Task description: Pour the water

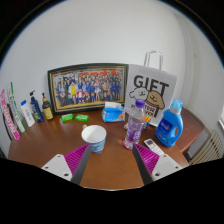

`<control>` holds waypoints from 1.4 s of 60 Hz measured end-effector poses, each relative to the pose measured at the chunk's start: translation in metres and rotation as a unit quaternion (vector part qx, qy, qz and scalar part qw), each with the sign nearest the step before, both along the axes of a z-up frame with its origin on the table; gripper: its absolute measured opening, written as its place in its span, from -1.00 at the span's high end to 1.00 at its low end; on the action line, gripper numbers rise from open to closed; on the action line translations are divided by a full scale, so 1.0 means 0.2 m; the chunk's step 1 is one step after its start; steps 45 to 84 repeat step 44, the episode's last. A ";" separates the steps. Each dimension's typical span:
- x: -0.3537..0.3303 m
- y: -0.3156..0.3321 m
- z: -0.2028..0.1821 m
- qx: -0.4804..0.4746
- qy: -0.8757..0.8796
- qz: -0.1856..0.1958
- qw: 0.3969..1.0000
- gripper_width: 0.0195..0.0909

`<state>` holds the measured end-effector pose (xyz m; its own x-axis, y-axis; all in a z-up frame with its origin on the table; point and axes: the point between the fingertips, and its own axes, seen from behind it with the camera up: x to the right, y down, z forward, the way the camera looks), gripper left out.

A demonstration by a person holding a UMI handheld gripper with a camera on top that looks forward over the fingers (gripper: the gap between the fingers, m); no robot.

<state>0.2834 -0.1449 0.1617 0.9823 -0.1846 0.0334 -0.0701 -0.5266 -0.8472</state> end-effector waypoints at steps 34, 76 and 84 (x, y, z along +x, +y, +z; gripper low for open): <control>-0.69 -0.73 0.39 -0.005 -0.022 0.037 0.999 -0.85; -0.69 -0.76 0.38 -0.008 -0.027 0.032 0.999 -0.84; -0.69 -0.76 0.38 -0.008 -0.027 0.032 0.999 -0.84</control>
